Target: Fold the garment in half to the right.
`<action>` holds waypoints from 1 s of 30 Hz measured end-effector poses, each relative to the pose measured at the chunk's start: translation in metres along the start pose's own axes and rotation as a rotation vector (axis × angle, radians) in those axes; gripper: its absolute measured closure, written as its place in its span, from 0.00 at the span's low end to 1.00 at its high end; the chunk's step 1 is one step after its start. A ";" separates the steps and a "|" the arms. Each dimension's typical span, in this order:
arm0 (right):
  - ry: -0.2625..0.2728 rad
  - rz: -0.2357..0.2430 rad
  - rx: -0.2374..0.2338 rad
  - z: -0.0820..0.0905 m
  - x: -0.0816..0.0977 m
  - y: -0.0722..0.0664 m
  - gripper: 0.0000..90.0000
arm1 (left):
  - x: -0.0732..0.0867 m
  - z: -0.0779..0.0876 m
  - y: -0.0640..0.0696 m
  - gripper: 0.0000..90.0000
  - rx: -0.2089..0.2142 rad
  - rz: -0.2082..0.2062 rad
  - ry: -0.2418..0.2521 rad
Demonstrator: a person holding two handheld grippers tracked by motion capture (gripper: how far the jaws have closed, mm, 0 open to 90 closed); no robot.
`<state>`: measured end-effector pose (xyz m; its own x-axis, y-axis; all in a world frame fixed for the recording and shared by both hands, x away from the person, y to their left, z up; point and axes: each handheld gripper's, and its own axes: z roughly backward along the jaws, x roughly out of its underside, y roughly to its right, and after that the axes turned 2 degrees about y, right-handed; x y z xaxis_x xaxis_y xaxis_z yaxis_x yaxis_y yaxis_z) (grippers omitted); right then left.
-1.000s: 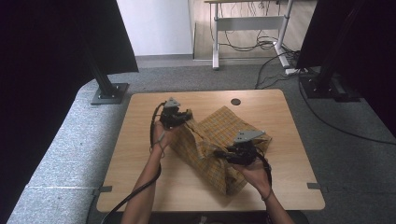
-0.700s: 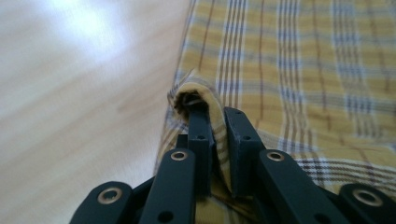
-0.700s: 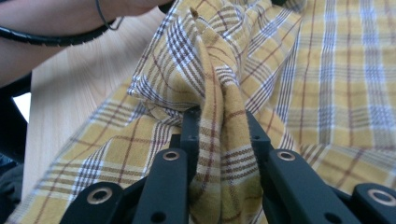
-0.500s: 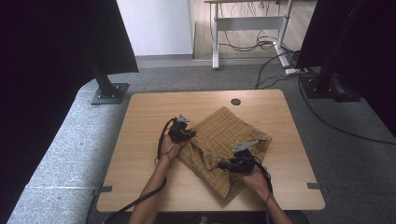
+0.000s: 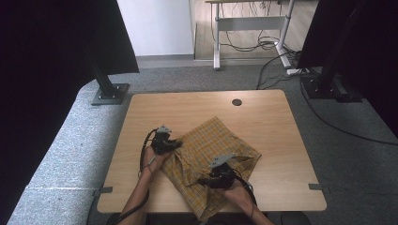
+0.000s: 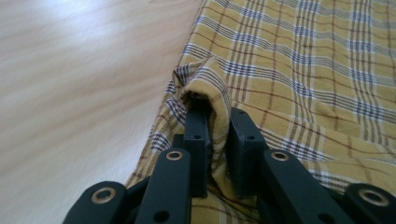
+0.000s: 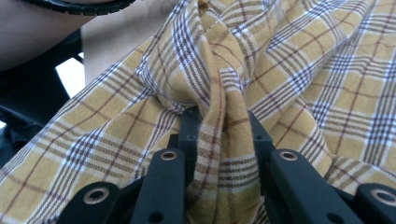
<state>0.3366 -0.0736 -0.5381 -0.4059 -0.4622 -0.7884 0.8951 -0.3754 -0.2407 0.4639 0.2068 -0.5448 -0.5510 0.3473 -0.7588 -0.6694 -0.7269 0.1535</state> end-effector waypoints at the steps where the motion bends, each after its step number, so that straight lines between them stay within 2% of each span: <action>1: -0.002 0.004 -0.007 -0.003 -0.001 -0.003 0.82 | 0.003 0.004 -0.001 0.88 -0.001 0.005 0.005; 6: 0.000 0.008 -0.036 -0.014 -0.005 -0.014 0.82 | 0.016 0.017 -0.006 0.87 0.001 0.024 0.022; 10: 0.010 0.027 -0.023 -0.016 -0.009 -0.021 0.82 | 0.018 0.024 -0.007 0.88 -0.015 0.004 0.027; 11: 0.023 0.038 -0.016 -0.015 -0.010 -0.023 0.82 | 0.018 0.026 -0.009 0.90 -0.005 0.009 0.042; 13: 0.050 0.058 -0.004 -0.011 -0.014 -0.027 0.82 | 0.017 0.031 -0.014 0.93 0.023 0.052 0.092; 15: 0.081 0.077 0.006 -0.005 -0.020 -0.031 0.83 | 0.012 0.039 -0.016 0.94 0.041 0.073 0.148; 20: 0.160 0.121 0.017 0.016 -0.041 -0.042 0.83 | -0.013 0.066 -0.008 0.96 0.052 0.067 0.297; 25: 0.233 0.176 0.024 0.039 -0.063 -0.054 0.83 | -0.050 0.095 0.005 0.96 0.060 0.037 0.428; 28: 0.272 0.209 0.048 0.058 -0.077 -0.058 0.83 | -0.077 0.104 0.016 0.96 0.056 0.017 0.485; 30: 0.301 0.220 0.070 0.073 -0.084 -0.057 0.83 | -0.094 0.105 0.024 0.96 0.051 0.013 0.523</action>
<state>0.3058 -0.0720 -0.4164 -0.1238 -0.2849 -0.9505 0.9359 -0.3520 -0.0164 0.4473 0.2192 -0.4037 -0.2454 -0.0133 -0.9693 -0.6948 -0.6949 0.1855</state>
